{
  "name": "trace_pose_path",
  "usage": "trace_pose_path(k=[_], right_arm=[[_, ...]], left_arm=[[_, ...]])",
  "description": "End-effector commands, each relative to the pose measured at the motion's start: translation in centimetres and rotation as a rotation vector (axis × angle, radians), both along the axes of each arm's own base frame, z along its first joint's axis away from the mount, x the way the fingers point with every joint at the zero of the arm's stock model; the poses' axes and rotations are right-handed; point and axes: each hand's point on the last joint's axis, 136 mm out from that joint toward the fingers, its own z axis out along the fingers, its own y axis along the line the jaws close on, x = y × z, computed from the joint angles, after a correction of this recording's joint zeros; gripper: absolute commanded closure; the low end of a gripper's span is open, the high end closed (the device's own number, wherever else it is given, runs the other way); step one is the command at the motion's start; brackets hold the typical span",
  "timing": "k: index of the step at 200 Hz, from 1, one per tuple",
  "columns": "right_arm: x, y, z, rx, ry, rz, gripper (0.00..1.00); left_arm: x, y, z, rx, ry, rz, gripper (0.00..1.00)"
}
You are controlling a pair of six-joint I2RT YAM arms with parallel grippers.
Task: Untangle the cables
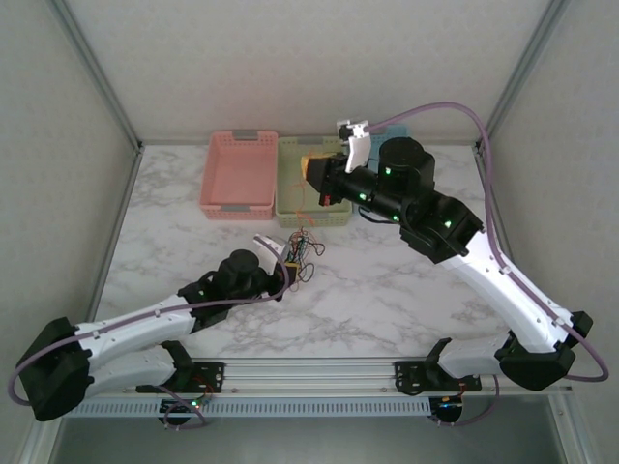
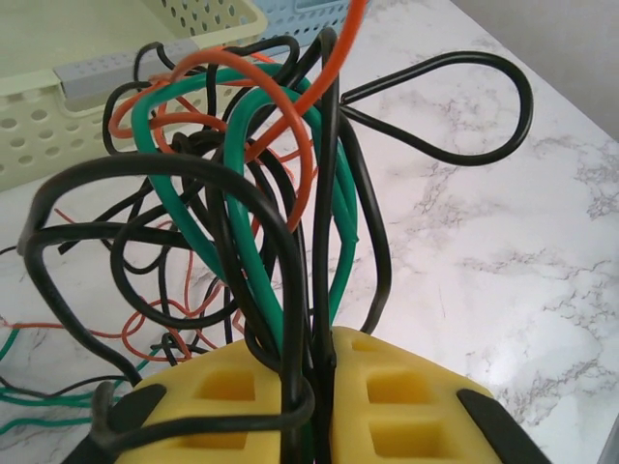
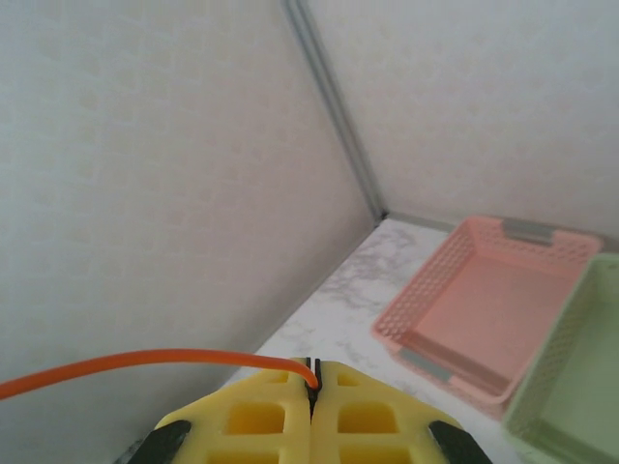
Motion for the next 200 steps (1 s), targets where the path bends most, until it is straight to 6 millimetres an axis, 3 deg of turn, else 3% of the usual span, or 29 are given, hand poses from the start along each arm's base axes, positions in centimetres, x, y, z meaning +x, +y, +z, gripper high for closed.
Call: trace_pose_path(k=[1,51,55,115,144,200], right_arm=[[1.0,-5.0,4.7,-0.003,-0.152,-0.182,1.0],[3.7,-14.3,8.3,-0.146,-0.319,-0.588,1.0],[4.0,-15.7,8.6,-0.161,-0.328,-0.639,1.0],[2.5,-26.3,12.5,-0.286,-0.454,-1.048,1.0],[1.3,-29.0,14.1,-0.29,-0.481,-1.141,1.0],[-1.6,-31.6,17.3,-0.227,-0.533,-1.208,1.0]], left_arm=[[-0.6,0.8,0.0,0.0,0.023,0.021,1.0],[-1.0,2.7,0.9,-0.001,0.027,0.08,1.0],[-1.0,2.9,0.9,0.0,0.027,0.087,1.0],[-0.8,4.8,2.1,0.01,0.021,0.167,1.0],[-0.2,6.3,1.8,0.061,0.028,0.249,1.0],[1.0,10.3,0.5,0.163,0.04,0.455,1.0]])
